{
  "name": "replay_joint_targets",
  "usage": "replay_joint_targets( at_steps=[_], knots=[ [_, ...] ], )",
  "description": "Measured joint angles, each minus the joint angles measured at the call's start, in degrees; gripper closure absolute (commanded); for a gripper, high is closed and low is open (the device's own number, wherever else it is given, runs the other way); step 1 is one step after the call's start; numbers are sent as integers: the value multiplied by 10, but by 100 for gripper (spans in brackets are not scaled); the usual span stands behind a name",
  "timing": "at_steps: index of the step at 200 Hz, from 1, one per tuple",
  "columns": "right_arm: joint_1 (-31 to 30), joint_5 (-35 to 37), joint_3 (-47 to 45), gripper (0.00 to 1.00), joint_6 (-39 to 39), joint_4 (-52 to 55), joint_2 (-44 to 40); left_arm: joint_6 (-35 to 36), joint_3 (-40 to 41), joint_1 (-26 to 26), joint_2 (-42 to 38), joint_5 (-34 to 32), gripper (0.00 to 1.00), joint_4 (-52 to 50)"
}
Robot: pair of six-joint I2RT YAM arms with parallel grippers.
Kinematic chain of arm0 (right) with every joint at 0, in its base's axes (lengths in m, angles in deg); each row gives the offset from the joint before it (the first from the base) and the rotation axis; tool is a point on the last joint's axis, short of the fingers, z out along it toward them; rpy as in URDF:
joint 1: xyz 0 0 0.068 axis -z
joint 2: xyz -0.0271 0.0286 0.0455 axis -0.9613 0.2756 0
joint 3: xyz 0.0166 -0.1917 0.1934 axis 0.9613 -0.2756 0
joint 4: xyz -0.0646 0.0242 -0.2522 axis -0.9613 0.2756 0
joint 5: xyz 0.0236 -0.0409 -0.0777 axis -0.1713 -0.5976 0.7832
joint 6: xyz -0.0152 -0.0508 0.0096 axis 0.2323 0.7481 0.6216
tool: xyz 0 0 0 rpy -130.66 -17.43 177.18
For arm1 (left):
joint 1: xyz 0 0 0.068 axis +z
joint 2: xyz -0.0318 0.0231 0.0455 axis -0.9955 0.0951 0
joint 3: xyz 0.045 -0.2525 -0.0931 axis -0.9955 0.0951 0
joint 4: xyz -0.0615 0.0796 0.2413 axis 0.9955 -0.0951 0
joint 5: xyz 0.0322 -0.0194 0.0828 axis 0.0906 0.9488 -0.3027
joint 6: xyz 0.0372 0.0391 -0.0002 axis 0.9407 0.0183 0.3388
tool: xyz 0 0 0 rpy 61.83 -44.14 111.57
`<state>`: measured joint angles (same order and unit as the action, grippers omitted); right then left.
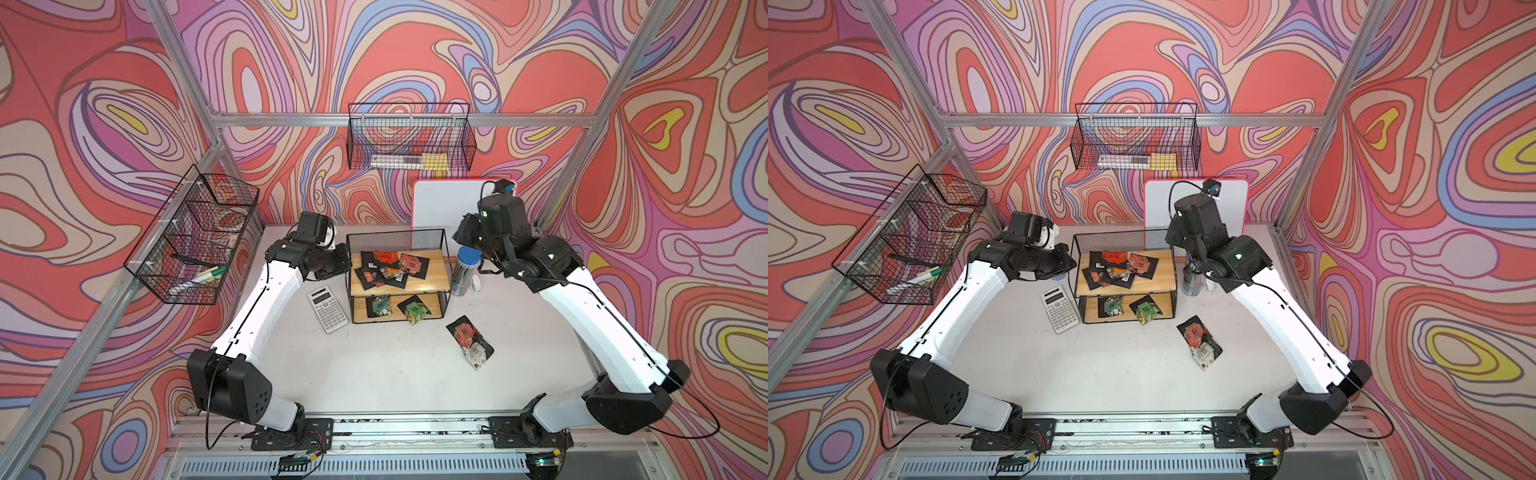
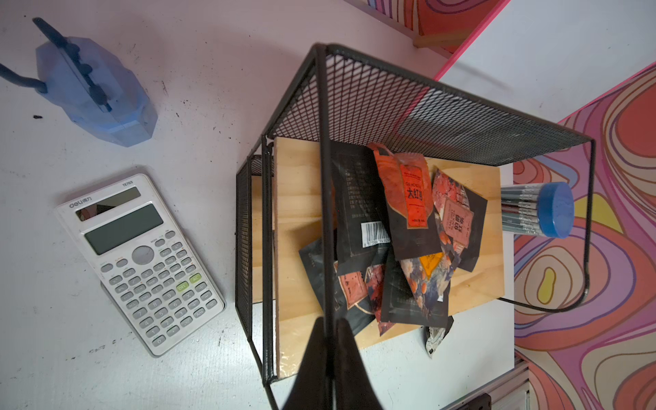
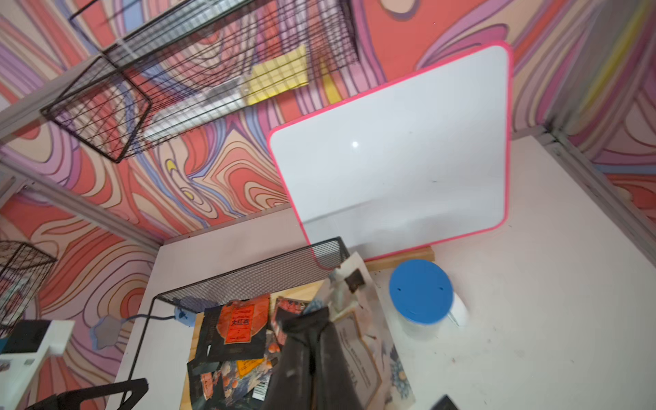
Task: Remove the tea bags from the shelf
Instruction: Pick up the tea bag from the shelf, then place the tea bag at the center of the board.
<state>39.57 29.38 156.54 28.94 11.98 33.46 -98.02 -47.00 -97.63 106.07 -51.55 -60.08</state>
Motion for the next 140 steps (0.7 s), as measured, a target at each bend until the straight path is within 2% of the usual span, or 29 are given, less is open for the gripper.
replay_joint_targets(
  at_steps=[32,86,140],
  knots=[
    [43,10,-133,100,-117,43,-69,0,-2,0,3,0,100,0],
    [56,-93,-405,100,-309,70,-171,0,-3,0,3,0,100,0],
    [56,-177,-540,100,-410,30,-202,0,-3,0,3,0,100,0]
  ],
)
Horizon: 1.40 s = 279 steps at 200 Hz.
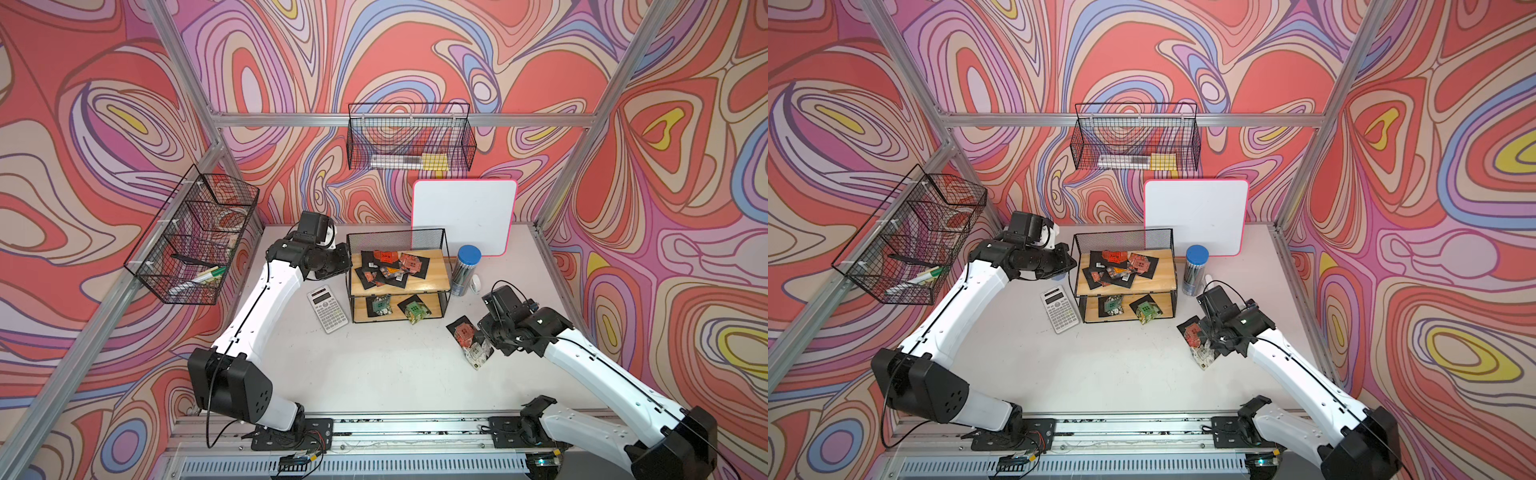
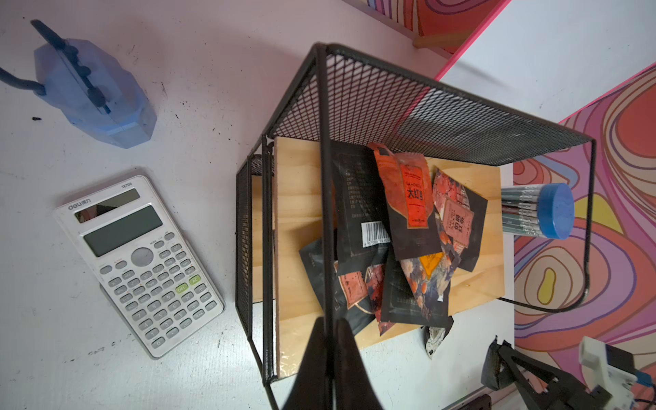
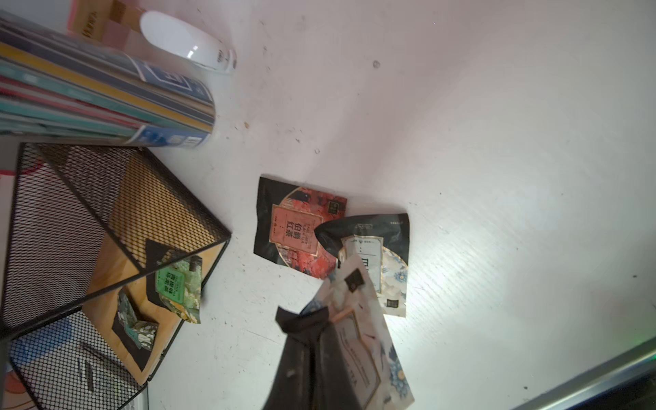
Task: Remove the tea bags from the shelf
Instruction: Place the tea bag at the center of the board.
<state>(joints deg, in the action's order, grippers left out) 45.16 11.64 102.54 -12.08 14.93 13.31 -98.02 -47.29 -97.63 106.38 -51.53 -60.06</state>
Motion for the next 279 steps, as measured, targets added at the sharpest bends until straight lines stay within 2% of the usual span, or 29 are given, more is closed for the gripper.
replay_joint_targets(
  at_steps=[93,125,184,215,260,279],
  knots=[
    [0,-75,-100,97,-52,-91,46,0,0,0,0,0,100,0],
    [0,-88,-110,82,-59,-108,55,0,0,0,0,0,100,0],
    [1,-101,-111,67,-59,-140,77,0,0,0,0,0,100,0],
    [1,-97,-100,54,-56,-131,77,0,0,0,0,0,100,0],
    [0,-38,5,35,-18,-59,64,0,0,0,0,0,100,0],
    [1,0,68,31,9,-29,59,0,0,0,0,0,100,0]
  ],
)
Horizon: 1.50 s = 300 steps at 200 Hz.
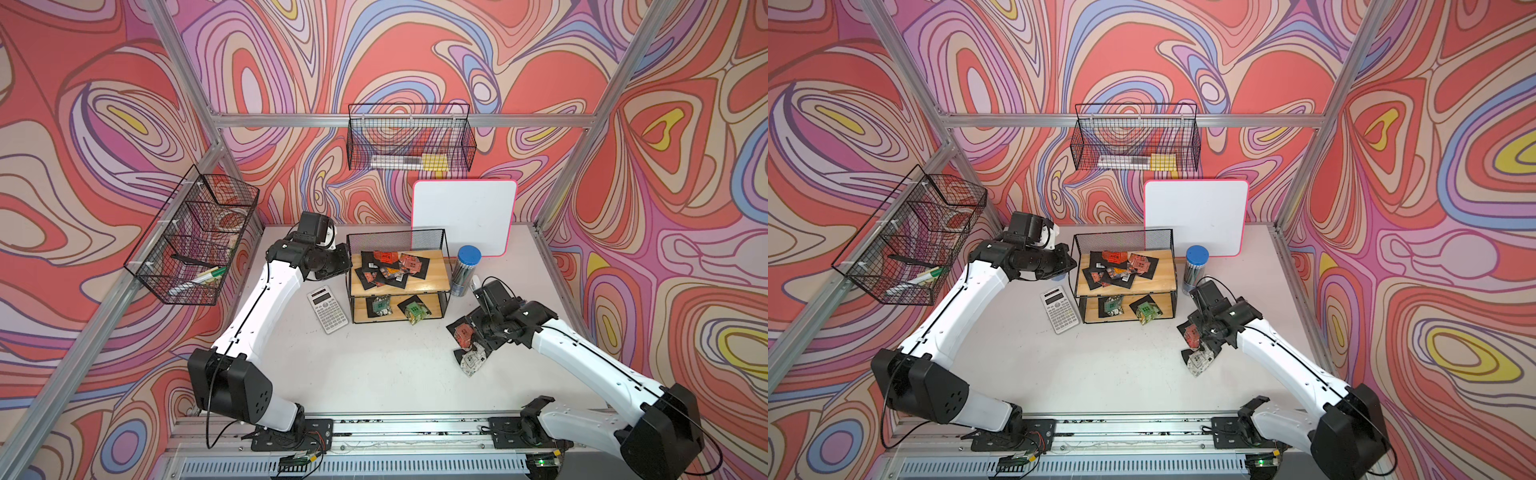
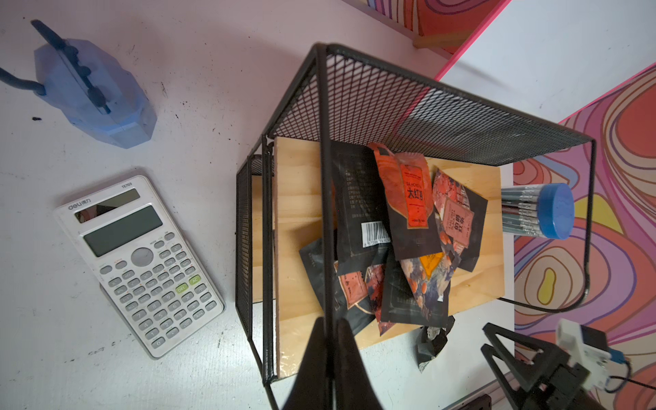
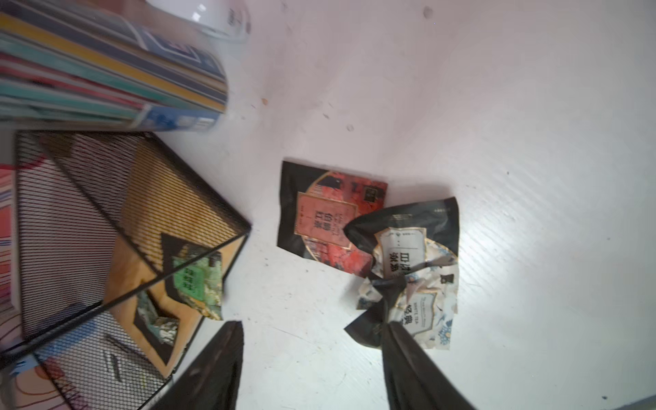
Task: Remove the tea bags from the shelf
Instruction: Place the tea bag at the center of the board, then pick up the tea bag from the shelf.
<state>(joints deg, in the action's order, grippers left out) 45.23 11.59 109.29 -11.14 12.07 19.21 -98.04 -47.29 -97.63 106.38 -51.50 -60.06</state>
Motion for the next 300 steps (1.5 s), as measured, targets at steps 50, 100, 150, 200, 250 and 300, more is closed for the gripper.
replay_joint_targets(
  at_steps=[50,100,150,200,250,300],
  knots=[
    [0,90,146,30,97,49,7,0,0,0,0,0,100,0],
    [-1,111,249,30,240,26,51,0,0,0,0,0,100,0],
    [-33,71,326,32,366,-16,127,0,0,0,0,0,100,0],
    [-85,14,442,32,450,-18,231,0,0,0,0,0,100,0],
    [-96,-27,573,32,495,19,360,0,0,0,0,0,100,0],
    [-119,-34,685,31,523,64,470,0,-2,0,2,0,100,0]
  ],
)
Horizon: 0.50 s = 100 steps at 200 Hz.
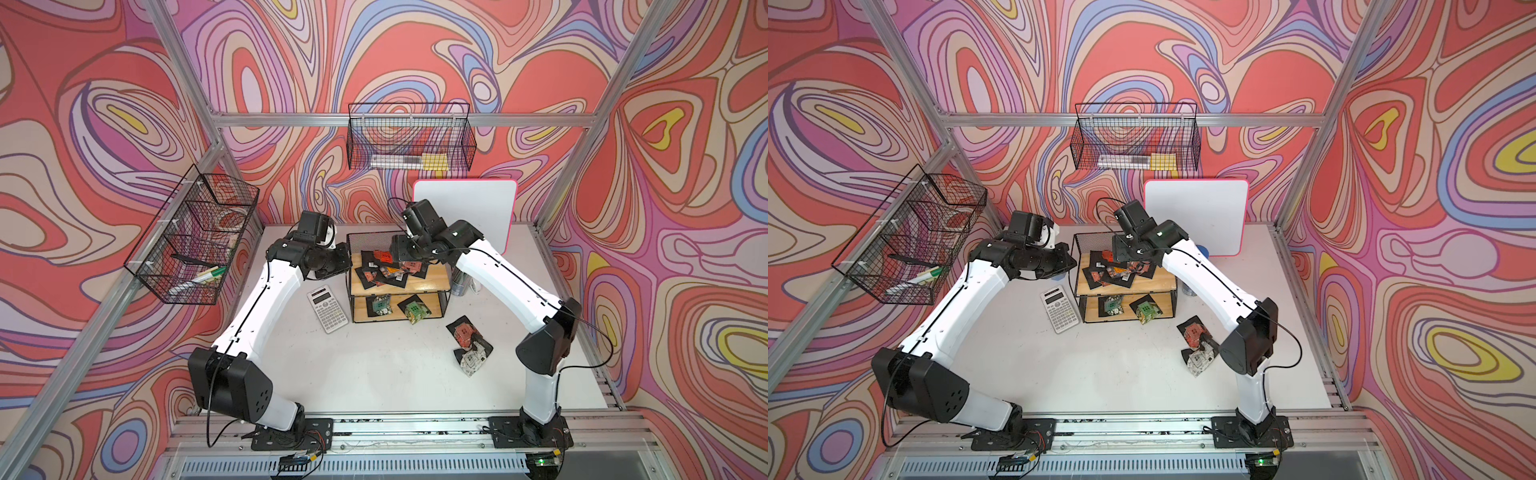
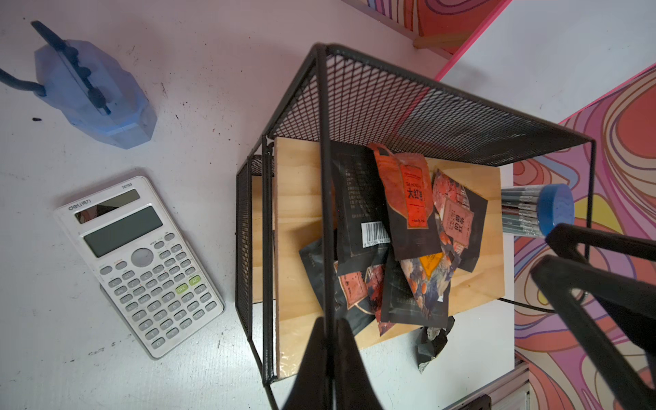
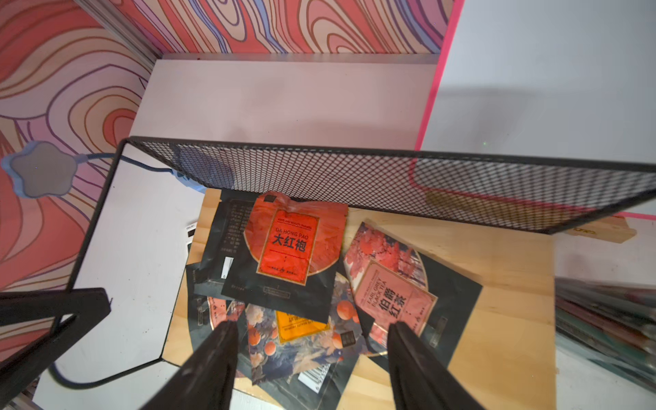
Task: Remove the tea bags from the shelf
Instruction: Pick up the tea bag from the shelf.
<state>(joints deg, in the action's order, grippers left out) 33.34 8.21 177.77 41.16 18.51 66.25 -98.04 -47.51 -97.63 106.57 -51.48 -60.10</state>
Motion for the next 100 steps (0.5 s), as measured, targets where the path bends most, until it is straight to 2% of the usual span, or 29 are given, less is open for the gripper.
replay_joint_targets(
  at_steps=[55,100],
  knots=[
    [-14,-2,94,24,24,38,75,0,0,0,0,0,100,0],
    [-19,-5,135,26,43,51,113,0,0,0,0,1,100,0]
  ],
)
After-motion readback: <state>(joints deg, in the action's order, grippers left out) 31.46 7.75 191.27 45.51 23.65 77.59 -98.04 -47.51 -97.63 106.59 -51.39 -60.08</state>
